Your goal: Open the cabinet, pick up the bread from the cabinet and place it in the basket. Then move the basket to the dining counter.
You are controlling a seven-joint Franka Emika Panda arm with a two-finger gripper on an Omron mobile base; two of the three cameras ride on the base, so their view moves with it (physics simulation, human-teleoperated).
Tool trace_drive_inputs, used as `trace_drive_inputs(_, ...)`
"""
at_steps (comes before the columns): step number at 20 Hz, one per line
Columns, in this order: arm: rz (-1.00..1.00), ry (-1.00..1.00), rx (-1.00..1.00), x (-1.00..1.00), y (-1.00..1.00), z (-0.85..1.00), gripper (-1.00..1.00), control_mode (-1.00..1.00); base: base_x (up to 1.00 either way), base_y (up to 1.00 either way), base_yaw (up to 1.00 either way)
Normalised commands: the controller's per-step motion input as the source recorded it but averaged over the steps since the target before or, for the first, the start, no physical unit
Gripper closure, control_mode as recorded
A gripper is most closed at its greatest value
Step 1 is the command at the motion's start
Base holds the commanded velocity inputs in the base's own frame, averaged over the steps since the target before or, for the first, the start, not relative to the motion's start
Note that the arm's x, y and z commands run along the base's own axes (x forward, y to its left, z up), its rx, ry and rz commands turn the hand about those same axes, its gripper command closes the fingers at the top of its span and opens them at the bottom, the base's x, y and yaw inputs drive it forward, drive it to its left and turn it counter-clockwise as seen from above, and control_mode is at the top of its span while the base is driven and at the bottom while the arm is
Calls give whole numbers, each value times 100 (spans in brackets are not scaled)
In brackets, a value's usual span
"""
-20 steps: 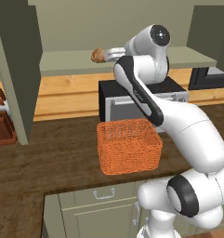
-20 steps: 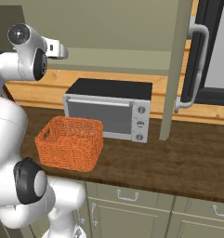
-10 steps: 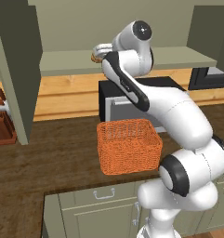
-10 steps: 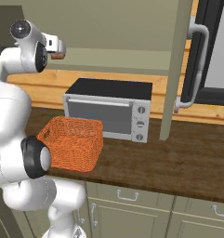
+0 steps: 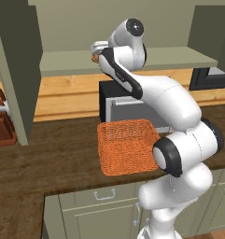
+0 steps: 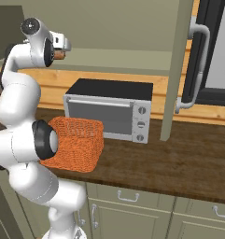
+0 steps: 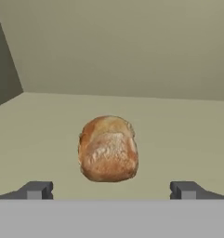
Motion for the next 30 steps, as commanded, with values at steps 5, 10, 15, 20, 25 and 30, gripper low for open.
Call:
trace_drive_inputs(5,0,10,0,23,8,-12,-100,-100,0,0,0)
trace_drive_inputs(10,0,2,0,29,10,-18,-100,-100,0,0,0)
trace_drive_inputs(15,0,0,0,36,6,-21,-100,-100,0,0,0)
trace_drive_inputs(20,0,0,0,32,5,-17,-100,-100,0,0,0)
trace_drive_inputs(25,0,0,0,24,12,-19,-100,-100,0,0,0)
trace_drive_inputs(30,0,0,0,16,11,-8,-100,-100,0,0,0)
